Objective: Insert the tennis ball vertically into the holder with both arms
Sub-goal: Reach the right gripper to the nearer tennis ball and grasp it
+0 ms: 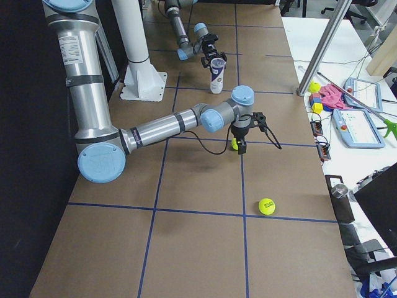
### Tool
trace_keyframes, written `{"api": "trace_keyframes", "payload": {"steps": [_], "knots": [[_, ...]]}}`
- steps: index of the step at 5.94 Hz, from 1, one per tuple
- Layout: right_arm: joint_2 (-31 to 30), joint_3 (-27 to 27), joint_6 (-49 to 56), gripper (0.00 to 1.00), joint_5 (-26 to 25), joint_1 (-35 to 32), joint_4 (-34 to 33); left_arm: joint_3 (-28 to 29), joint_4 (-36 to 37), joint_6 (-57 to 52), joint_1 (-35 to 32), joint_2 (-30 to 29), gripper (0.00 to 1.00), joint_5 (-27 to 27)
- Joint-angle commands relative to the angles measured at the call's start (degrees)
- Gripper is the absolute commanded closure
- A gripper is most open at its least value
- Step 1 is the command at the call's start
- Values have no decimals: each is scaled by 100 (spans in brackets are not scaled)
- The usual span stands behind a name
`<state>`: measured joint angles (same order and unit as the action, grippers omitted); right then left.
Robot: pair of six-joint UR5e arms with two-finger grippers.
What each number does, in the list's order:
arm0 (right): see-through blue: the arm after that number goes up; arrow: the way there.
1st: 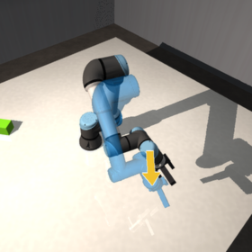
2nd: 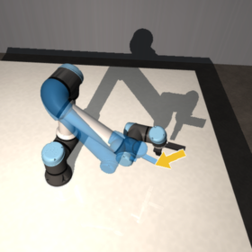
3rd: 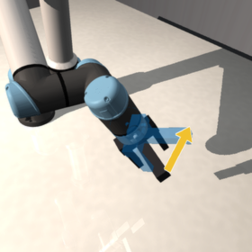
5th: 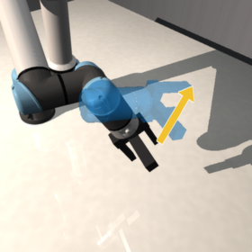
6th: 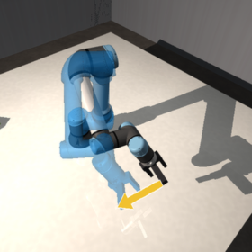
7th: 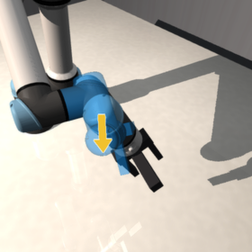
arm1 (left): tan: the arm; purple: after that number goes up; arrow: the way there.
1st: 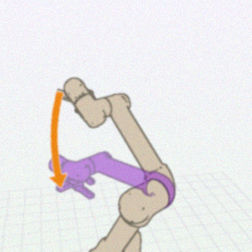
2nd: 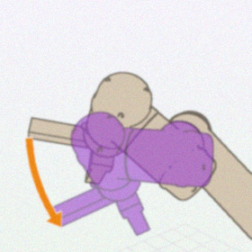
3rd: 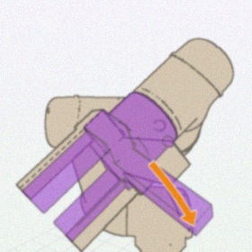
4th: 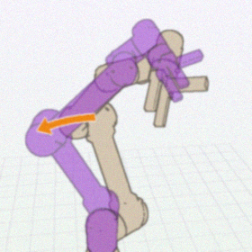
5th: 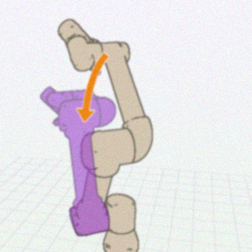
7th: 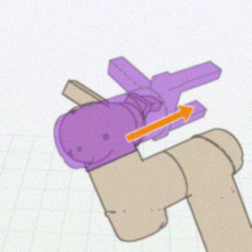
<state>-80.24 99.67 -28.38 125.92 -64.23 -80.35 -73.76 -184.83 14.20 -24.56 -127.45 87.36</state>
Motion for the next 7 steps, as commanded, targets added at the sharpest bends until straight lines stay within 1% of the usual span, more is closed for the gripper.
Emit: {"api": "trace_keyframes", "payload": {"steps": [1,3,4,5,6,7], "knots": [[350,-123,-997,1,-252,419,-7,2,0,12,4,0,20,1],[815,-727,-1153,1,-462,770,72,2,0,21,4,0,20,1],[835,-1087,-1153,1,-472,850,516,11,9,12,4,0,19,1],[835,-1517,-1187,1,-463,894,1147,2,9,12,4,0,19,1],[852,-1547,-1510,1,-463,947,1241,2,9,12,4,0,19,1],[922,-1617,-1574,1,-489,1060,1250,2,9,12,4,0,19,1]]}}
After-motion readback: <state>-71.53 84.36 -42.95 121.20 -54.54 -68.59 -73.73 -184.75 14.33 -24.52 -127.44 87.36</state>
